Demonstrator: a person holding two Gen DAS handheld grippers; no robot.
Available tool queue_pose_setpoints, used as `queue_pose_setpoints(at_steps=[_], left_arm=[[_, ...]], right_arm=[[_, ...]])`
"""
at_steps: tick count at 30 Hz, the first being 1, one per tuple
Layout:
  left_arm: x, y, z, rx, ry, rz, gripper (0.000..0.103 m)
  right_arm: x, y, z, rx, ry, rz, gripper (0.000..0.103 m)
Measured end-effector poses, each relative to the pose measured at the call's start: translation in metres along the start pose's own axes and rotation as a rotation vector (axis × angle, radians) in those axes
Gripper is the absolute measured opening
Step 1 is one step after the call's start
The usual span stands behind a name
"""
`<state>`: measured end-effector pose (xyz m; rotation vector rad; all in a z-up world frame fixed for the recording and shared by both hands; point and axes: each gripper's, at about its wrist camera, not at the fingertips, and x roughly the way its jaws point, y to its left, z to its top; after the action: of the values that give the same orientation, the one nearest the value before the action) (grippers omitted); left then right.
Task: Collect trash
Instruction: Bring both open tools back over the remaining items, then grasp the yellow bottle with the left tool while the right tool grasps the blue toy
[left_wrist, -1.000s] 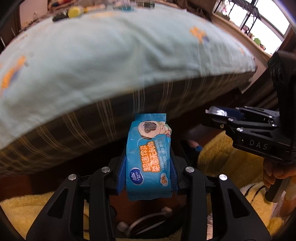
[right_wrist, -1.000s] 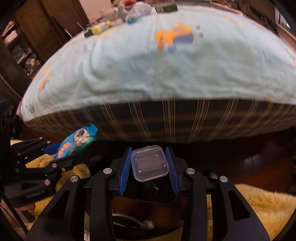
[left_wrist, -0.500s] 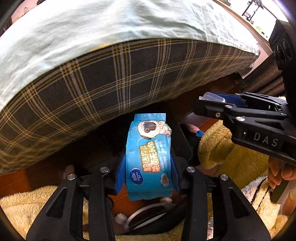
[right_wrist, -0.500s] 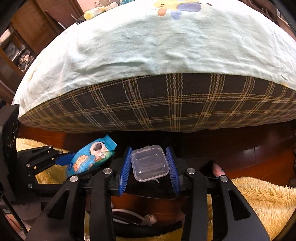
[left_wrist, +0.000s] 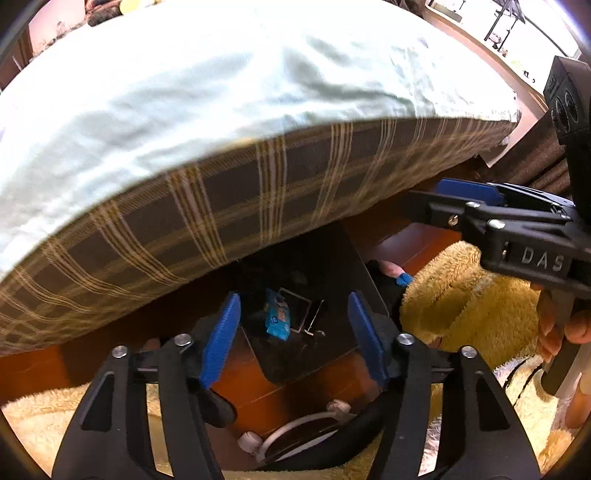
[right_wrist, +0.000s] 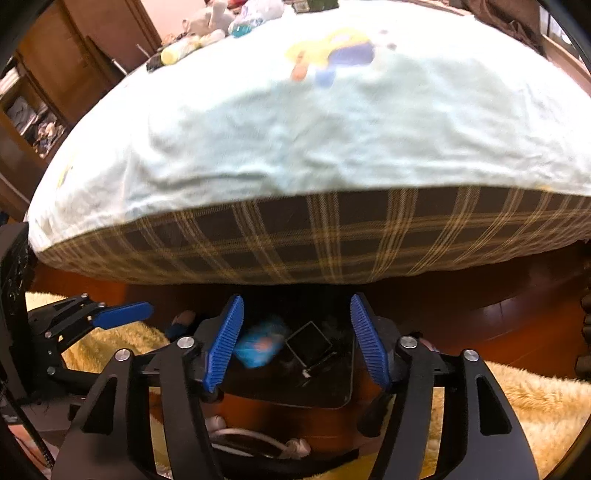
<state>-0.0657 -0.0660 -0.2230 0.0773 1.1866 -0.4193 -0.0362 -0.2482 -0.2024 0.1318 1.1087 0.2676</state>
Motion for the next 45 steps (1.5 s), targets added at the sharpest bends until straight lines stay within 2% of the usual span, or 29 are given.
queue_pose_setpoints(at_steps=[4, 8, 12, 18, 24, 30, 32, 35, 37, 45], left_arm=[[-0.023, 0.005, 0.006, 0.005, -0.055, 0.018, 0.07], [-0.054, 0.013, 0.019, -0.004, -0.134, 0.048, 0.078], [-0.083, 0.027, 0.034, -0.017, -0.2, 0.078, 0.082], [-0.111, 0.051, 0.059, -0.036, -0.273, 0.137, 0.085], [-0.114, 0.072, 0.089, -0.059, -0.297, 0.163, 0.085], [-0.099, 0.101, 0.122, -0.082, -0.279, 0.181, 0.084], [-0.089, 0.112, 0.133, -0.093, -0.266, 0.184, 0.079], [-0.073, 0.129, 0.147, -0.12, -0.241, 0.177, 0.067], [-0.066, 0.136, 0.155, -0.121, -0.234, 0.174, 0.063], [-0.051, 0.146, 0.186, -0.094, -0.24, 0.168, 0.063]], right_arm=[[-0.022, -0.004, 0.012, -0.003, -0.076, -0.014, 0.074], [-0.053, -0.002, 0.029, -0.022, -0.199, -0.026, 0.079], [-0.075, 0.001, 0.052, -0.049, -0.28, -0.046, 0.083], [-0.089, 0.01, 0.088, -0.083, -0.353, -0.05, 0.083], [-0.075, 0.022, 0.118, -0.089, -0.348, -0.009, 0.084], [-0.035, 0.03, 0.145, -0.079, -0.282, 0.027, 0.083], [-0.019, 0.032, 0.152, -0.078, -0.259, 0.029, 0.083], [0.0, 0.033, 0.163, -0.083, -0.235, 0.043, 0.069], [0.012, 0.037, 0.17, -0.092, -0.227, 0.049, 0.06], [0.037, 0.051, 0.2, -0.131, -0.217, 0.052, 0.047]])
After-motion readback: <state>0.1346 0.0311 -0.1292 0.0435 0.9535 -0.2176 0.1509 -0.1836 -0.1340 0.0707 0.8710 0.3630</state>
